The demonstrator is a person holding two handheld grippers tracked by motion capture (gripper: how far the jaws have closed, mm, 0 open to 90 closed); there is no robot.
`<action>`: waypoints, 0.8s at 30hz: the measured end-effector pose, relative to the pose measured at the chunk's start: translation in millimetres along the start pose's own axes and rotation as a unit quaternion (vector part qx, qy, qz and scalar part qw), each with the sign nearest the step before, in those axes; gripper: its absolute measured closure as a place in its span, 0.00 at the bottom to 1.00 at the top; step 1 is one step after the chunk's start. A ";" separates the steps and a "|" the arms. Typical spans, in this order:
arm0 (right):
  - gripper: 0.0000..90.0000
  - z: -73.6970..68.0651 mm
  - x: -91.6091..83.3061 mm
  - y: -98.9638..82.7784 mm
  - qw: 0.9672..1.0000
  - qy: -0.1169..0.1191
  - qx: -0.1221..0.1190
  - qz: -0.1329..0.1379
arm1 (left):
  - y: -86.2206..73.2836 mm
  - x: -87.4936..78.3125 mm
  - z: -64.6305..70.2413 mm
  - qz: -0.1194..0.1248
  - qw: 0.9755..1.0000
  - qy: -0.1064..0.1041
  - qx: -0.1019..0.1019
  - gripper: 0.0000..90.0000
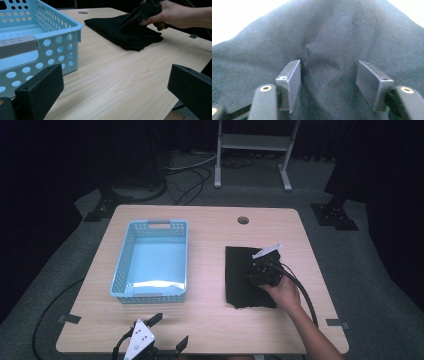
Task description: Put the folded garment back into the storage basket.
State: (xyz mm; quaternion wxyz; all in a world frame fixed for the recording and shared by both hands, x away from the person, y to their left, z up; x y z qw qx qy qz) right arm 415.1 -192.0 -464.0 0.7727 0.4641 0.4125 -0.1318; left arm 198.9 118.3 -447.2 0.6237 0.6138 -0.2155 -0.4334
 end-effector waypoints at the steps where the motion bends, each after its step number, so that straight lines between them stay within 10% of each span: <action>1: 0.47 -0.4 -0.5 -1.1 1.000 0.000 0.003 0.007 | 0.0 0.0 0.0 0.000 1.000 0.000 0.000 0.00; 24: 0.84 -3.9 -1.8 1.0 1.000 -0.013 0.000 0.020 | -0.1 -0.7 -1.1 -0.001 1.000 0.002 0.001 0.00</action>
Point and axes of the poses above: each handheld gripper's, and its own axes: x roughly forward along the jaws, y roughly out of its top, z roughly to its right, the point moved 5 cm from there along x, roughly forward along the jaws, and after that the axes turned 15 degrees about -y, right-handed, at the moved point
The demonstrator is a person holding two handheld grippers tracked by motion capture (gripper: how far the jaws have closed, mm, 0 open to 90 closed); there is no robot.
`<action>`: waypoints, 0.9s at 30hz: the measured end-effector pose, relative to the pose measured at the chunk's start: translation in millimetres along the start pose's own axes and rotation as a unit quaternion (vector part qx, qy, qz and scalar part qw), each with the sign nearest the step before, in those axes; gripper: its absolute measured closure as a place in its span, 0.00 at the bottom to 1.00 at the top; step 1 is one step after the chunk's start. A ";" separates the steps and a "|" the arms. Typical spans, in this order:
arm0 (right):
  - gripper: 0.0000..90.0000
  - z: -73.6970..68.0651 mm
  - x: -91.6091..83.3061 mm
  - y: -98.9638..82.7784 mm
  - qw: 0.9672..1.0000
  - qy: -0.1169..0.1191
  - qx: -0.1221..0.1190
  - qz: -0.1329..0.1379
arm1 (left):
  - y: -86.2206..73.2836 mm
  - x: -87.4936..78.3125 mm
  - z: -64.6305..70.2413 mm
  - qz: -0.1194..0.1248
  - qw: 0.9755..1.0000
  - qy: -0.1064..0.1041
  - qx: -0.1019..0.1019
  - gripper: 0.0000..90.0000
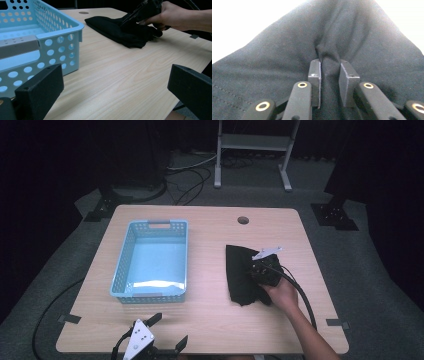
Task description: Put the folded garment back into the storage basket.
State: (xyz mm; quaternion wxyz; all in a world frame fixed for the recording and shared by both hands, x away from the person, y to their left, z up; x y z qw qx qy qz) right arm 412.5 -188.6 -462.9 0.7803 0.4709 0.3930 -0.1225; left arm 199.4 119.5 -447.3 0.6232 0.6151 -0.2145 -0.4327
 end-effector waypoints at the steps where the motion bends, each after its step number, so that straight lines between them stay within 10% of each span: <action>1: 0.85 0.3 0.0 -0.1 1.000 0.000 0.002 0.000 | -0.1 0.2 0.1 0.000 1.000 0.000 0.001 0.00; 8: 0.87 2.2 0.3 -1.1 1.000 0.002 0.028 0.003 | 0.2 0.4 0.9 0.000 1.000 0.000 0.002 0.00; 13: 0.88 6.7 -1.4 -1.9 0.996 0.027 0.089 0.004 | -0.1 1.0 1.3 -0.003 1.000 -0.001 0.006 0.00; 17: 0.88 11.9 -7.0 -3.5 0.984 0.071 0.160 0.019 | 0.2 0.4 0.8 -0.001 1.000 0.000 0.003 0.00; 27: 0.88 14.9 -35.8 1.4 0.957 0.141 0.245 0.060 | 1.2 -0.8 0.5 0.004 1.000 0.000 0.001 0.00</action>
Point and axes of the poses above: each handheld gripper's, and its own axes: x roughly forward along the jaws, y roughly out of its top, z roughly to its right, the point moved 5 cm from there along x, roughly forward along the jaws, and after that the axes turned 15 degrees about -y, right-handed, at the moved point
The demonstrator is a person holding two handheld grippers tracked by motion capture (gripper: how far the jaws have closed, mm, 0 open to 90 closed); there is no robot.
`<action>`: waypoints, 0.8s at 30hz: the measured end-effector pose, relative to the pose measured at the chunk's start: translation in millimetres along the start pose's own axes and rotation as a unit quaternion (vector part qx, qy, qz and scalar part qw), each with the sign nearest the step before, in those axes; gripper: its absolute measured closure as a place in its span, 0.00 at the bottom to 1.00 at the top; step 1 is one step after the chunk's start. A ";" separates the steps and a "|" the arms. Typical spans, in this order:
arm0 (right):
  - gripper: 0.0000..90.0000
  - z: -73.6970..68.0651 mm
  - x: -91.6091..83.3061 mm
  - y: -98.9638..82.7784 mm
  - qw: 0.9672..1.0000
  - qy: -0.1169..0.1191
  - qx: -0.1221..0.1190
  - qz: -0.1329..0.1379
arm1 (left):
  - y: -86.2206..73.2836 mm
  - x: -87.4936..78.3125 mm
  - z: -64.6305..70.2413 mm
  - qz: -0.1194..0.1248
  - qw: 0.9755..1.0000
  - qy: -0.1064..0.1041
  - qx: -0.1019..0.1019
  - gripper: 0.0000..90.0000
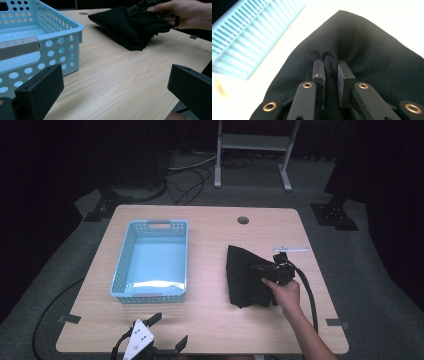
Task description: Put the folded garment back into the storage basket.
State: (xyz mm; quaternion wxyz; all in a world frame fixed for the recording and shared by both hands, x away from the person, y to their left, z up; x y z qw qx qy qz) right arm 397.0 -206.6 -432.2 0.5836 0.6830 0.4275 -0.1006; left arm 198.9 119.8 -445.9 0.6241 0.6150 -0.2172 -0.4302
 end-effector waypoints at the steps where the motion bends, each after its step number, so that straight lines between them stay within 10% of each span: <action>1: 0.88 -1.3 -3.4 1.6 1.000 0.010 0.010 0.006 | 0.1 -0.1 0.2 0.000 1.000 0.000 0.000 0.00; 24: 0.88 -31.0 -48.1 29.4 0.990 0.085 0.075 0.081 | 1.3 -1.2 0.3 0.004 1.000 0.000 0.000 0.00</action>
Point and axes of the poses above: each handheld gripper's, and its own axes: x roughly forward along the jaws, y roughly out of its top, z roughly to its right, the point moved 5 cm from there along x, roughly forward along the jaws, and after that the axes turned 15 degrees about -y, right-handed, at the moved point
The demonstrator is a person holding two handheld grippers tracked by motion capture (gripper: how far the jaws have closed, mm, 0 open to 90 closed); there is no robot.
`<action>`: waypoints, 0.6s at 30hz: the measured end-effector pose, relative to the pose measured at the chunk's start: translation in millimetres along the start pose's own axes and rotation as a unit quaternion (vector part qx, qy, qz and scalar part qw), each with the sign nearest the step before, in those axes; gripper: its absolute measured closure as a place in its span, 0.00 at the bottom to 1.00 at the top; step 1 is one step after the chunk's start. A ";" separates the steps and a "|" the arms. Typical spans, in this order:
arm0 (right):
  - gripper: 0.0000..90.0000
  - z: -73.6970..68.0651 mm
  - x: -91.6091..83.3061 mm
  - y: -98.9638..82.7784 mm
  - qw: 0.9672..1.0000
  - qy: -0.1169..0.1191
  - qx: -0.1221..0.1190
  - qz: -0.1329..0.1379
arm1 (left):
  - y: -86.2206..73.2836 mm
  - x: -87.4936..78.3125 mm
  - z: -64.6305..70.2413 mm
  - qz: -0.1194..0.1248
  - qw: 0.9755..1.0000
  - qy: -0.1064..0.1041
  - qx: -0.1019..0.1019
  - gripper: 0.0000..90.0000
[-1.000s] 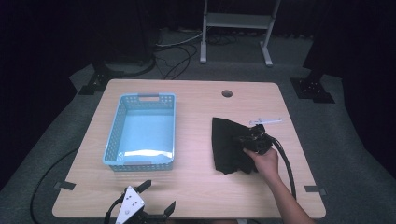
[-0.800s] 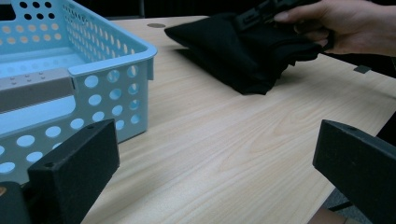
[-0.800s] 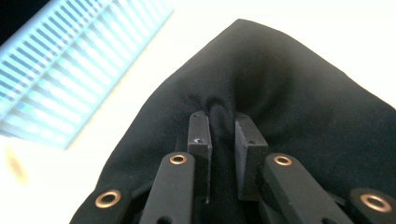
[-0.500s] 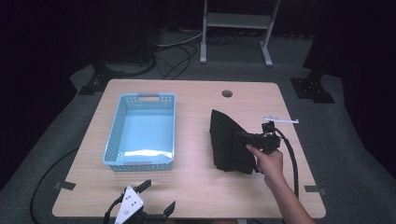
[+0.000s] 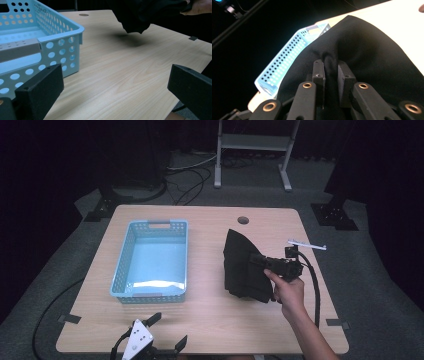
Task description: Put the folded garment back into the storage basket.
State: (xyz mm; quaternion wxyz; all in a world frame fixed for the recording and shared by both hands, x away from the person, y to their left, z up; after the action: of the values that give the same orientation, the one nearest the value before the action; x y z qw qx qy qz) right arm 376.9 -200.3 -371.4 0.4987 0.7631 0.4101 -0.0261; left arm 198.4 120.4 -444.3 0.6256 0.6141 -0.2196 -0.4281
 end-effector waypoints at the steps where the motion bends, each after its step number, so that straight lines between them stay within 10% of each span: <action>1: 0.88 -1.8 -0.4 1.4 1.000 0.002 0.001 0.003 | 0.0 0.1 0.0 0.000 1.000 0.000 0.000 0.00; 18: 0.88 -38.7 -0.4 21.4 0.999 0.014 -0.027 0.024 | -0.5 -0.8 -1.6 -0.001 1.000 0.000 -0.001 0.00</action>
State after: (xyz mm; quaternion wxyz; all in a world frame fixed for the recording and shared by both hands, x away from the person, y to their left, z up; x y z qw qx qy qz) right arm 376.4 -173.8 -336.0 0.5134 0.7594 0.3997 0.0076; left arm 199.1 122.0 -444.8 0.6259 0.6134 -0.2183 -0.4293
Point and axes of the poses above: each handheld gripper's, and its own axes: x roughly forward along the jaws, y roughly out of its top, z roughly to its right, the point moved 5 cm from there along x, roughly forward along the jaws, and after that the axes turned 15 degrees about -y, right-handed, at the moved point
